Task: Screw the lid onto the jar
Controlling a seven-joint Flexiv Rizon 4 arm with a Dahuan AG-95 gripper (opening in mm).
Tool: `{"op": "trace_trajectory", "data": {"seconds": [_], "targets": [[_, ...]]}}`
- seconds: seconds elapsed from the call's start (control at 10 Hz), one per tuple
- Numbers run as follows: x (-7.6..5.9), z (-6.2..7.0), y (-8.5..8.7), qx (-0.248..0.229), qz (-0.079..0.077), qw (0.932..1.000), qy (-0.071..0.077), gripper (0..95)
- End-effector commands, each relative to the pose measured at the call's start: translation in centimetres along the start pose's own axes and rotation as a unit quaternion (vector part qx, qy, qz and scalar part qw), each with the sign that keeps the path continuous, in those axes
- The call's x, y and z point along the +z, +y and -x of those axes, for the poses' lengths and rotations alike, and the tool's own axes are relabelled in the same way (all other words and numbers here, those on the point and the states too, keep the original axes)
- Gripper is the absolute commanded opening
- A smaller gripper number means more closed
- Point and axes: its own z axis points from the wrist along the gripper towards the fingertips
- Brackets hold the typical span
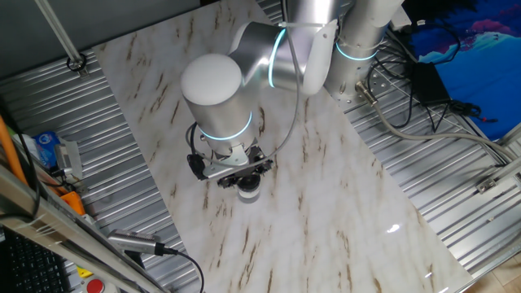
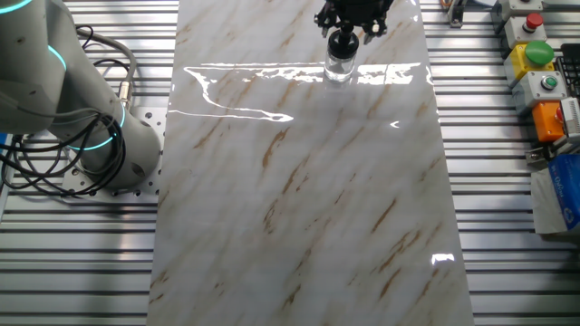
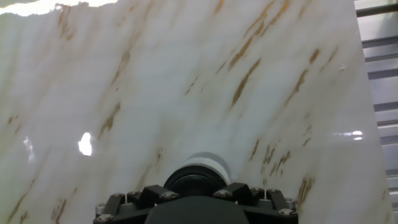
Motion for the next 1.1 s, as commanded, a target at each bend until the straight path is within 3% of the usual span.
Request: {"op": "trace_trajectory", "data": {"seconds": [0.1, 0.2, 0.3, 0.4, 0.5, 0.6, 0.8, 0.9, 1.1], "targets": [[-0.03, 0.03, 0.02, 0.0, -0.001, 1.0, 0.001, 76.0], [-0.03, 0.03, 0.02, 0.001, -0.003, 1.0, 0.001, 57.0], [-0.03, 0.03, 0.02, 0.002, -0.005, 1.0, 0.001, 57.0], [-0.03, 0.03, 0.03, 0.002, -0.007, 1.0, 0.001, 38.0], [-0.03, 0.04, 0.03, 0.002, -0.009, 1.0, 0.0, 38.0], [-0.04, 0.04, 0.03, 0.003, -0.013, 0.9999, 0.0, 19.0], [-0.06, 0.05, 0.04, 0.006, -0.018, 0.9998, -0.002, 19.0], [-0.07, 0.05, 0.05, 0.009, -0.018, 0.9998, -0.002, 0.0], [-0.07, 0.04, 0.06, 0.019, -0.024, 0.9995, -0.004, 0.0]]}}
